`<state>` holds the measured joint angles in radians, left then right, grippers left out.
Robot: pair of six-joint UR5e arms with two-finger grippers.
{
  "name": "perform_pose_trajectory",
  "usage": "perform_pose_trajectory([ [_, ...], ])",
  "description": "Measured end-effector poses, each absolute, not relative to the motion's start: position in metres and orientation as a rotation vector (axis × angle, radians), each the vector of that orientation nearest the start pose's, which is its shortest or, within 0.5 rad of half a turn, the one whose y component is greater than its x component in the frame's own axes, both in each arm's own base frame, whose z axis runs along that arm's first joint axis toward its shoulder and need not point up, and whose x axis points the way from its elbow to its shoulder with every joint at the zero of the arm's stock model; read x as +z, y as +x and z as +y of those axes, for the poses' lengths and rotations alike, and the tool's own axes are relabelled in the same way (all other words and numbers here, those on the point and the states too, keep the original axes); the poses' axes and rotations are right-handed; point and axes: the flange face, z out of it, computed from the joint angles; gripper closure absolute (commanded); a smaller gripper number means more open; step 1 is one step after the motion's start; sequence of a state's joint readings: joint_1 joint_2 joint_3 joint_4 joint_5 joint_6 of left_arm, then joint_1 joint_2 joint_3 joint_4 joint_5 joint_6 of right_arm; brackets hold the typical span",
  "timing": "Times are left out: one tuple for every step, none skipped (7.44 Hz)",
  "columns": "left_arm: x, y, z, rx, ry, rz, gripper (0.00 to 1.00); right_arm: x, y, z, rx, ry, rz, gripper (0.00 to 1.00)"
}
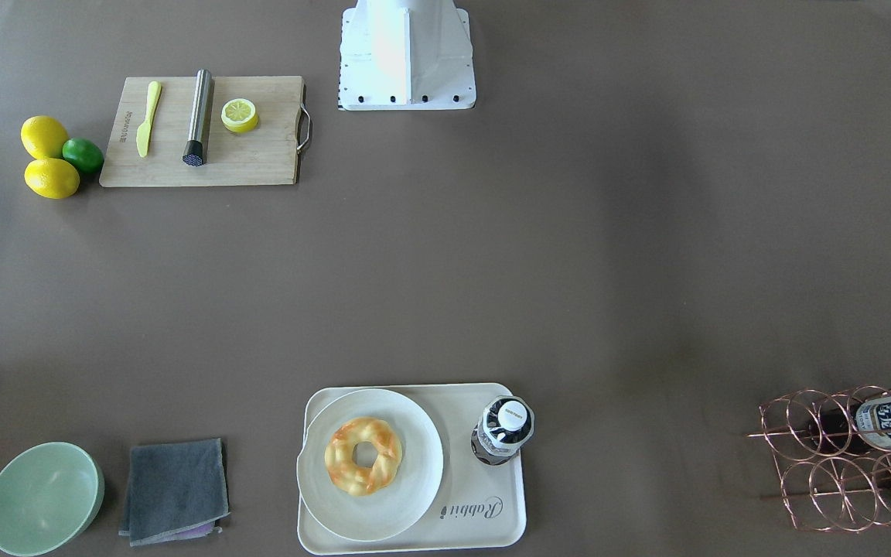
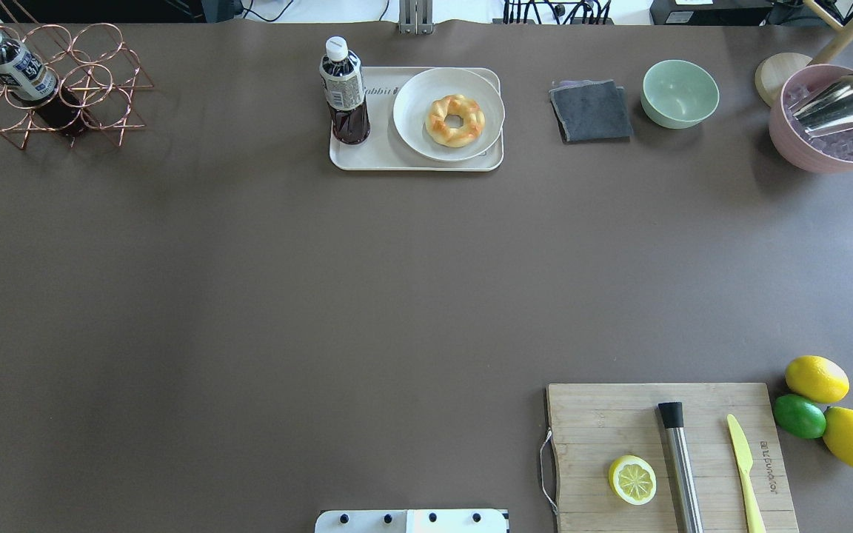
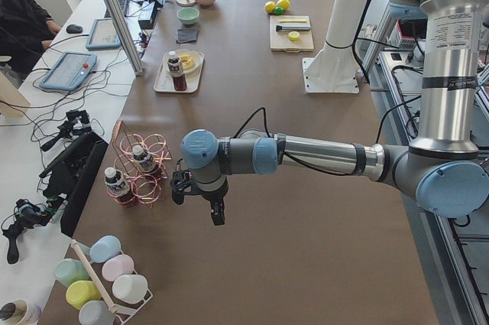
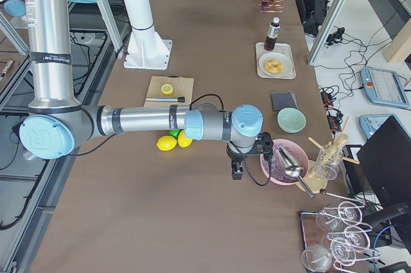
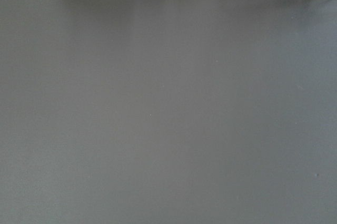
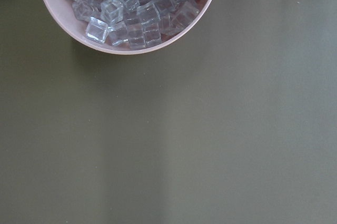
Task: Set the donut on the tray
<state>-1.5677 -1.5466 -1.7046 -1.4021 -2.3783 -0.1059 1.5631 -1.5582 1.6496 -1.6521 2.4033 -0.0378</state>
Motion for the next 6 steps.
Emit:
perform_pose_trajectory([
  [0.6197,-0.0599,-0.4743,-0.121,-0.101,0.803,0.02,0.6206,0.0581,-0.4957,-0.042,0.027,-0.845,0.00],
  [0.6204,-0.0602,-0.4735,-0.122,-0.102,0.803,0.02,0.6211,0.0595,-0.4947,-0.039,0.029,-0.852,0.00],
  [0.6208,-0.0602,-0.4733,-0.122,-0.102,0.803,0.02,0.6214,0.0604,-0.4939,-0.036,0.030,-0.853,0.00],
  [0.6210,-0.0601,-0.4733,-0.121,-0.103,0.803,0.02,0.6210,0.0608,-0.4939,-0.033,0.030,-0.854,0.00],
  [0.6207,-0.0600,-0.4735,-0.121,-0.102,0.803,0.02,0.6208,0.0610,-0.4939,-0.032,0.031,-0.854,0.00],
  [0.6205,-0.0599,-0.4736,-0.121,-0.102,0.803,0.02,0.6205,0.0612,-0.4942,-0.031,0.031,-0.854,0.00],
])
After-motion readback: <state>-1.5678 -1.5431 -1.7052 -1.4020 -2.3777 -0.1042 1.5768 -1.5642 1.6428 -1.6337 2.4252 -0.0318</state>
